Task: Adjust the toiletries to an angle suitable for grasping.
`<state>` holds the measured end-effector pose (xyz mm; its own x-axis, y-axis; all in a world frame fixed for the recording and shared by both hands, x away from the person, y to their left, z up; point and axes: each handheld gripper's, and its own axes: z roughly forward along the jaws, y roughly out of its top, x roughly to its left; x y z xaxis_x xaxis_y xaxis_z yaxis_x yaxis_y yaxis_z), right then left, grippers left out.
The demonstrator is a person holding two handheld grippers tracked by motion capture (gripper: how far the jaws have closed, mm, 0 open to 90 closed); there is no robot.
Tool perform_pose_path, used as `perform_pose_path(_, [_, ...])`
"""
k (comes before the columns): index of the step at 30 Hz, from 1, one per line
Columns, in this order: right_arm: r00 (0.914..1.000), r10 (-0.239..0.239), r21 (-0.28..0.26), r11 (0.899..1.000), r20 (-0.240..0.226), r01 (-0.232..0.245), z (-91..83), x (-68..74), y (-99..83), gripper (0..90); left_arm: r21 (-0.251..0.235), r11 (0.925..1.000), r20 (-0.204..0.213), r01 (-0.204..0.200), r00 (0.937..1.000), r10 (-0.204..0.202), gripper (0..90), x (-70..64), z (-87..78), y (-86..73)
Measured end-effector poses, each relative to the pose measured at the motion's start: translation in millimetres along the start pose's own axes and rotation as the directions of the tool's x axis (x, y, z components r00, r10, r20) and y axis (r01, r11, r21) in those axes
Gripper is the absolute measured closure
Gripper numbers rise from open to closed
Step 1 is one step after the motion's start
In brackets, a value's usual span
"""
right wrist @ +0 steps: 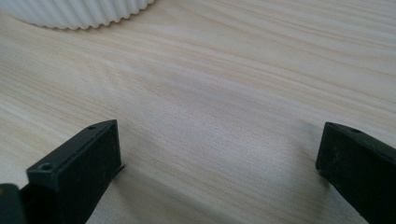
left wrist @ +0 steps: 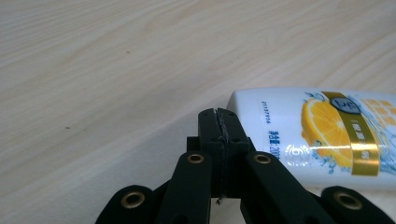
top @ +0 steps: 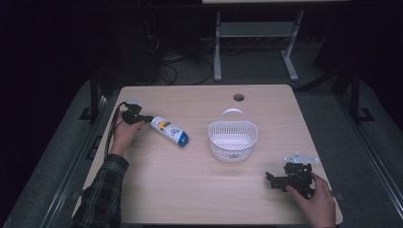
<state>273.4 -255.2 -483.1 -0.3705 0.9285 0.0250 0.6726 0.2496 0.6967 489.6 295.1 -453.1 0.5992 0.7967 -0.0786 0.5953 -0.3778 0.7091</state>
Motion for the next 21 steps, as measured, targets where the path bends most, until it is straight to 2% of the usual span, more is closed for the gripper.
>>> perform_pose_path(7, [1.0000, 0.000, 0.000, 1.000, 0.000, 0.000, 0.0, 0.0, 0.0, 0.0, 0.005, 1.0000, -0.004, -0.003, 1.0000, 0.003, 90.0, -5.1, -5.2, -3.8])
perform_pose_path(11, [1.0000, 0.000, 0.000, 1.000, 0.000, 0.000, 0.0, 0.0, 0.0, 0.0, -0.009, 1.0000, -0.008, 0.004, 1.0000, -0.004, 90.0, -8.3, -14.6, 5.2])
perform_pose_path(12, [1.0000, 0.000, 0.000, 1.000, 0.000, 0.000, 0.0, 0.0, 0.0, 0.0, -0.013, 0.9999, -0.008, -0.002, 1.0000, 0.002, 90.0, -13.4, -19.0, 11.7])
perform_pose_path(15, [1.0000, 0.000, 0.000, 1.000, 0.000, 0.000, 0.0, 0.0, 0.0, 0.0, -0.024, 0.9997, -0.008, -0.009, 0.9999, 0.008, 90.0, -19.1, -21.3, 17.9])
perform_pose_path(21, [1.0000, 0.000, 0.000, 1.000, 0.000, 0.000, 0.0, 0.0, 0.0, 0.0, -0.003, 0.9994, -0.002, -0.034, 0.9994, 0.034, 90.0, -31.4, -17.5, 35.9])
